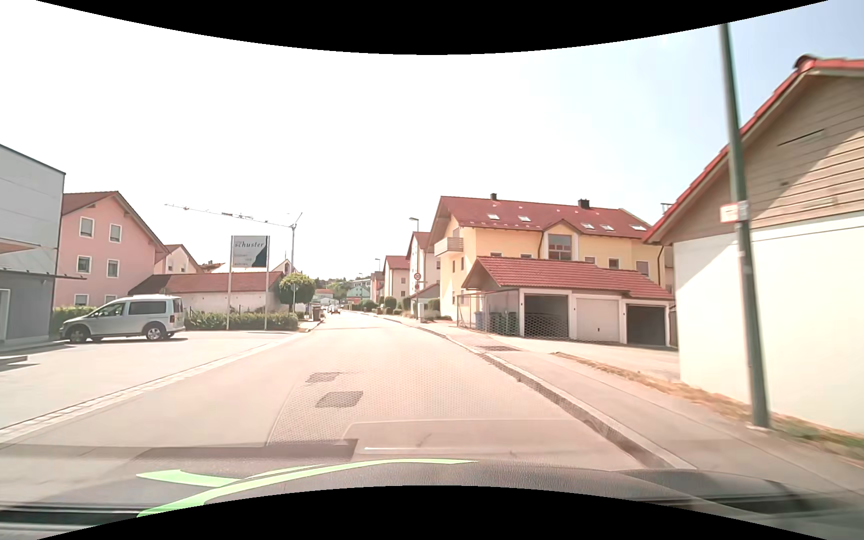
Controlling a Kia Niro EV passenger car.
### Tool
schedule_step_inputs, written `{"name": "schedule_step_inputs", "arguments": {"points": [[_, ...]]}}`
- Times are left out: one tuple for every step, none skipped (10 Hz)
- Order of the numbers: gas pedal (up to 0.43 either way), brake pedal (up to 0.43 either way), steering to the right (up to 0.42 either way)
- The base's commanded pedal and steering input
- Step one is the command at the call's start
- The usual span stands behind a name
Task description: Follow the waypoints while adhering to traffic rules and regulations
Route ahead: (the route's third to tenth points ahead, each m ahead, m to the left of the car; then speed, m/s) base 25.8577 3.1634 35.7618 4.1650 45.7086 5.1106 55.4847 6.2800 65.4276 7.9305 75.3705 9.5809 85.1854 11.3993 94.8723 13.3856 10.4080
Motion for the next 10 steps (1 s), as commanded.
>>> {"name": "schedule_step_inputs", "arguments": {"points": [[0.000,0.171,-0.025],[0.000,0.171,-0.026],[0.000,0.171,-0.026],[0.000,0.177,-0.027],[0.000,0.171,-0.028],[0.000,0.171,-0.029],[0.000,0.171,-0.030],[0.000,0.165,-0.030],[0.000,0.159,-0.031],[0.000,0.159,-0.030]]}}
